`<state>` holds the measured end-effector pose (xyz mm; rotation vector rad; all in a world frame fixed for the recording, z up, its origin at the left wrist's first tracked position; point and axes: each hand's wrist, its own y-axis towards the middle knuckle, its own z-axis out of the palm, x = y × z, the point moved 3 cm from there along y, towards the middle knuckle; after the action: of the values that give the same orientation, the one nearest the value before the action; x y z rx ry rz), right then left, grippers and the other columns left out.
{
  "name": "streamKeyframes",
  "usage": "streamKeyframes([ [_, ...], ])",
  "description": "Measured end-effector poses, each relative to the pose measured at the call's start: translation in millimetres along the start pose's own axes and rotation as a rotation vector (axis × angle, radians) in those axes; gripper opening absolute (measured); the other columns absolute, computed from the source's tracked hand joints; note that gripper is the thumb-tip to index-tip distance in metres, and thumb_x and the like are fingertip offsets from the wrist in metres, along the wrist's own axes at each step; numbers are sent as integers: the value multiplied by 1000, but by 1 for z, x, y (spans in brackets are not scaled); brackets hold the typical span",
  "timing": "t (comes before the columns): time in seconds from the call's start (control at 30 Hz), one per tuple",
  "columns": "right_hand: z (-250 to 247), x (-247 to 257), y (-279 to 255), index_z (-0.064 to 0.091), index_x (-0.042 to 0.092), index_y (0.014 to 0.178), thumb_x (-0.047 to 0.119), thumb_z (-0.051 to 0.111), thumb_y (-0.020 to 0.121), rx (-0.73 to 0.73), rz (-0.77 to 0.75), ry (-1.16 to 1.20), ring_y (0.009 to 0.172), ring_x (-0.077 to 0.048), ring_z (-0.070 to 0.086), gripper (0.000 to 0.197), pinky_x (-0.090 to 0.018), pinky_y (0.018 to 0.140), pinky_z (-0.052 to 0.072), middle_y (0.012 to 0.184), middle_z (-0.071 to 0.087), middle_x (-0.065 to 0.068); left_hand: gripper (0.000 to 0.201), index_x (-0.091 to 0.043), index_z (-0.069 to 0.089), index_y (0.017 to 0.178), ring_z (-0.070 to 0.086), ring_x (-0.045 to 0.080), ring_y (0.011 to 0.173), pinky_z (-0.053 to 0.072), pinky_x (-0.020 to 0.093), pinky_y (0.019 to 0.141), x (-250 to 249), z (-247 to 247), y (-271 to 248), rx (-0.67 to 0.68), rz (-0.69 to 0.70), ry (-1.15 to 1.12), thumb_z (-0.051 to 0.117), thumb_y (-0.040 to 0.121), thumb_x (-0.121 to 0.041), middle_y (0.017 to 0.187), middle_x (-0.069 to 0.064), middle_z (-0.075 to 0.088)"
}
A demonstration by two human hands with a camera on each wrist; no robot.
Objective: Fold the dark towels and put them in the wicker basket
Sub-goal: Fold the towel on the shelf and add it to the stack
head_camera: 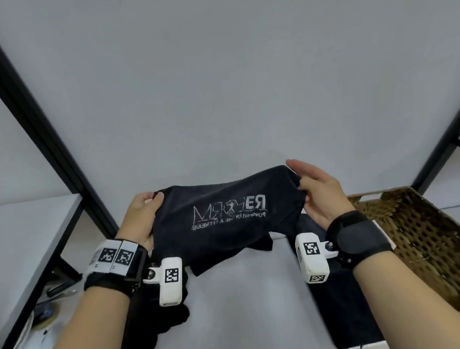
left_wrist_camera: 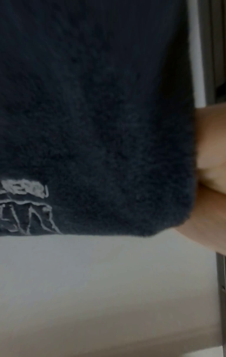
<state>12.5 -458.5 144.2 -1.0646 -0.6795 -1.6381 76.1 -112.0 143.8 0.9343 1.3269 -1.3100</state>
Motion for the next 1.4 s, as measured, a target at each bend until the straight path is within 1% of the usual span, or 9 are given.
streamKeyframes([
  [0.27, -80, -107, -89, 71, 11, 117, -16, 38, 81, -31, 271, -85, 106, -32, 66, 55, -39, 87, 52, 117, 71, -9, 12, -13, 56, 106, 62, 24, 79, 53, 38, 74, 129, -44, -69, 2, -198, 187, 56, 98, -22, 91, 13, 65],
  [0.53, -150, -202, -166, 74, 14, 103, -20, 39, 81, -145, 533, -285, 91, -19, 72, 54, -23, 65, 55, 110, 73, -1, 6, -15, 48, 100, 41, 15, 40, 30, 20, 36, 265, -69, -118, -6, -472, 383, 51, 101, -20, 59, 5, 52],
  [0.6, -165, -219, -178, 75, 18, 97, -20, 40, 81, -137, 571, -392, 88, -19, 72, 54, -24, 65, 54, 107, 73, -2, 8, -15, 45, 97, 50, 19, 51, 43, 28, 43, 289, -71, -126, -12, -505, 440, 53, 99, -15, 67, 10, 54],
  [0.67, -176, -233, -183, 75, 20, 94, -21, 41, 82, -99, 586, -522, 93, -19, 70, 55, -23, 71, 55, 107, 73, -5, 16, -16, 44, 89, 55, 26, 74, 52, 48, 72, 309, -74, -131, 2, -501, 522, 57, 96, -10, 80, 18, 58],
  [0.73, -184, -247, -185, 76, 22, 92, -21, 41, 82, -31, 618, -659, 97, -18, 68, 56, -22, 76, 56, 104, 73, -5, 24, -20, 43, 82, 58, 26, 84, 49, 47, 84, 324, -77, -136, 7, -466, 708, 63, 92, -11, 87, 17, 64],
  [0.87, -193, -269, -185, 74, 25, 93, -18, 43, 80, 81, 680, -939, 99, -22, 65, 55, -27, 86, 54, 103, 70, -4, 25, -15, 47, 90, 59, 19, 72, 44, 28, 65, 335, -79, -139, 33, -432, 1022, 71, 84, -16, 79, 1, 64],
  [1.03, -192, -286, -176, 72, 29, 92, -17, 47, 76, 105, 728, -1032, 99, -23, 64, 55, -31, 88, 55, 103, 69, -4, 26, -10, 48, 97, 57, 22, 73, 44, 27, 63, 337, -70, -121, 126, -440, 1148, 69, 82, -8, 90, 12, 63],
  [1.23, -194, -300, -175, 73, 20, 100, -13, 54, 82, 158, 819, -1095, 98, -20, 64, 42, -31, 89, 54, 97, 69, 0, 40, -12, 59, 119, 53, 24, 115, 42, 27, 96, 343, -16, -63, 345, -155, 1288, 74, 82, -12, 131, 8, 48],
  [1.4, -187, -301, -150, 73, 21, 104, 3, 56, 86, 216, 804, -1316, 105, -16, 61, 30, -16, 85, 42, 108, 69, 3, 90, -34, 21, 153, 10, 27, 148, 33, 45, 113, 374, 10, -30, 724, -243, 1527, 76, 81, -33, 163, 0, -5],
])
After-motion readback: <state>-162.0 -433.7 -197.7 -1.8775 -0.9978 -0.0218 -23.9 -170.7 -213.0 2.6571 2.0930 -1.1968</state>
